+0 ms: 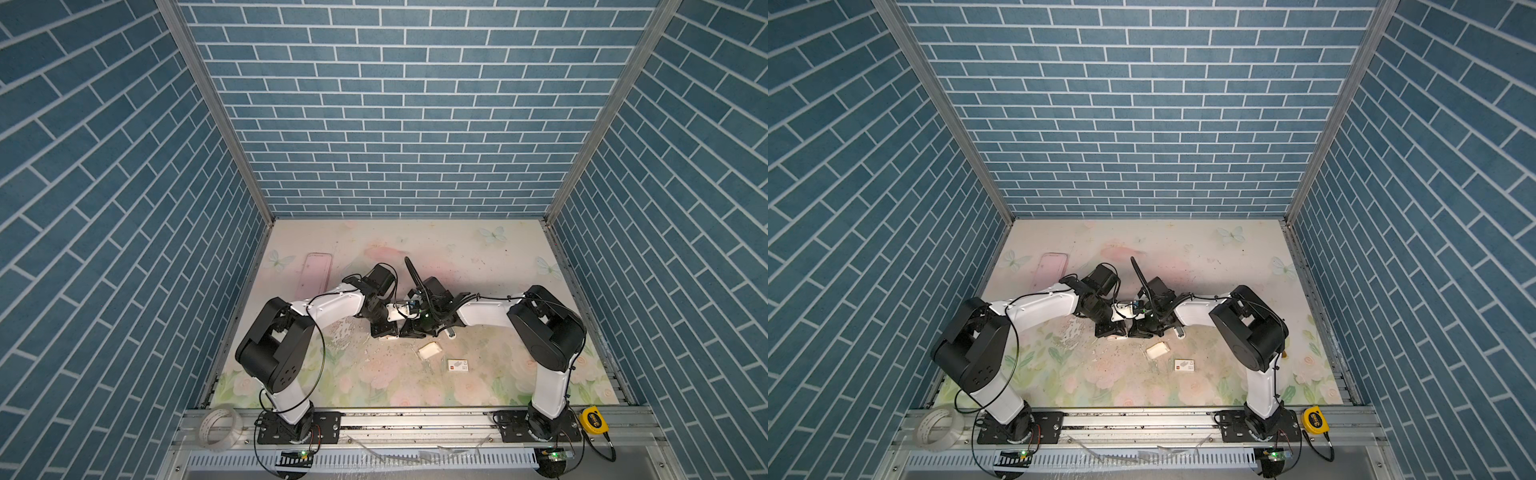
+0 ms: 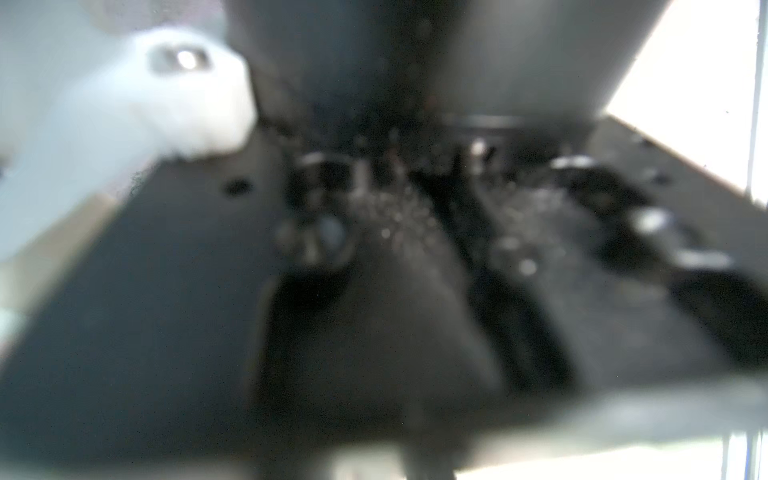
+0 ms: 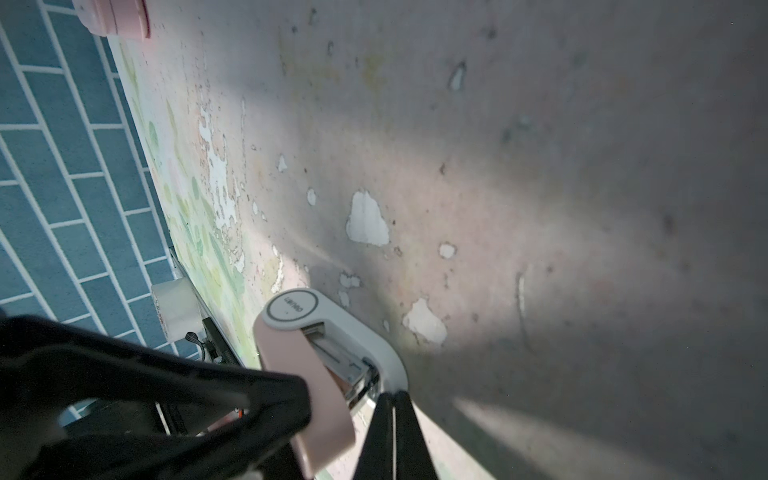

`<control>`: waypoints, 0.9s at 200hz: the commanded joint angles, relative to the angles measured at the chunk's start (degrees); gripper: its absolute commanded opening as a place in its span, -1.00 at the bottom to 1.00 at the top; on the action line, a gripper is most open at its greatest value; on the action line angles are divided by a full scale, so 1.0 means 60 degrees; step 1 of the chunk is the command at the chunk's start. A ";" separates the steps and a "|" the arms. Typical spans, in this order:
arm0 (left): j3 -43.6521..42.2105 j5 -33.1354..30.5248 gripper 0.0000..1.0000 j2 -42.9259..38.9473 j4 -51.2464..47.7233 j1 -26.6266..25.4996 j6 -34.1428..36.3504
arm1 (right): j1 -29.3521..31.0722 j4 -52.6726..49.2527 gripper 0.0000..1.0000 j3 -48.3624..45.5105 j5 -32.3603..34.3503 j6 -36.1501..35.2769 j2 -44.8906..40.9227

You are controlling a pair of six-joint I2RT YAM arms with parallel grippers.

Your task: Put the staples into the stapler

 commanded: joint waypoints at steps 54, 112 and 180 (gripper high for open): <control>-0.0268 -0.0162 -0.83 0.0457 -0.1152 -0.0227 -0.0098 | -0.0035 -0.1348 -0.89 0.0042 0.1568 -0.0570 -0.0551; -0.0235 -0.0158 -0.85 0.0463 -0.1154 -0.0241 -0.0144 | -0.0141 -0.2043 -0.89 0.0158 0.2124 -0.1021 -0.1119; -0.0248 -0.0195 -0.85 0.0470 -0.1151 -0.0247 -0.0155 | -0.0311 -0.2808 -0.90 0.0140 0.2799 -0.1436 -0.2022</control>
